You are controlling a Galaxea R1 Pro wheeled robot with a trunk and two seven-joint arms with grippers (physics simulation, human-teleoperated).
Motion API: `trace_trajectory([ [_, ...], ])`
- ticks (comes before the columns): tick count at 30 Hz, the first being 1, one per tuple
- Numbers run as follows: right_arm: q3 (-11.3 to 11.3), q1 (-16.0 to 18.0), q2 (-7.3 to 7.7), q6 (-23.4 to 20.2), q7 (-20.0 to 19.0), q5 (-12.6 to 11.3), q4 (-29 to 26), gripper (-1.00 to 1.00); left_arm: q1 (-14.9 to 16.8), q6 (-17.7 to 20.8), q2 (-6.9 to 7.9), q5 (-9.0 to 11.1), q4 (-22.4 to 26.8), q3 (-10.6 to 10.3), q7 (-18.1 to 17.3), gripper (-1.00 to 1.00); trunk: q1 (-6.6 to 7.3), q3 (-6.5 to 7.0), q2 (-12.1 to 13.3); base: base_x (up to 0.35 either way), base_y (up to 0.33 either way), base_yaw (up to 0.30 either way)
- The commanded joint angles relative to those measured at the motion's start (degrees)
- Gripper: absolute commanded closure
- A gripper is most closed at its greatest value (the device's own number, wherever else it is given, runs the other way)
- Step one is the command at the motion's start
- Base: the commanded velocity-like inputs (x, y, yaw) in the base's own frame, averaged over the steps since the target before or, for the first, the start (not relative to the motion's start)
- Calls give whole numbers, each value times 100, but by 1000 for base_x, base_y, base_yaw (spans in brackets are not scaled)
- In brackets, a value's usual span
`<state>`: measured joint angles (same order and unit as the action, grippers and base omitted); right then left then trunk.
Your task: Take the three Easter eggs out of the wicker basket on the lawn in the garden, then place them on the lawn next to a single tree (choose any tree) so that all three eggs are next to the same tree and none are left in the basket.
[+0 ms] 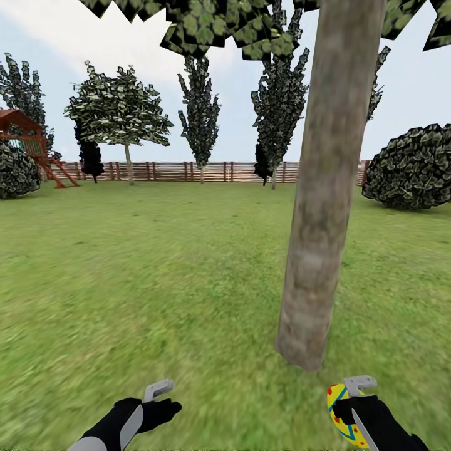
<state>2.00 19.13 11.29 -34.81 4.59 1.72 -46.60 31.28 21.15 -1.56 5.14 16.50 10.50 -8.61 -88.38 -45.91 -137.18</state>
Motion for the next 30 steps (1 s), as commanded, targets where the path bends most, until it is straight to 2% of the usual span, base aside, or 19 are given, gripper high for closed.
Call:
trace_trajectory([
  [1,20,3,5,-34,16,18,-7,100,1,47,-2,53,11,23,-1,-100,-21,-25,-44,0,0,0],
  [15,28,3,5,-34,16,20,-1,100,1,44,-2,55,11,14,-1,-100,-329,-276,-606,0,0,0],
  [30,29,3,5,-34,16,22,10,100,1,47,-2,52,11,14,-1,-100,-368,-609,-626,0,0,0],
])
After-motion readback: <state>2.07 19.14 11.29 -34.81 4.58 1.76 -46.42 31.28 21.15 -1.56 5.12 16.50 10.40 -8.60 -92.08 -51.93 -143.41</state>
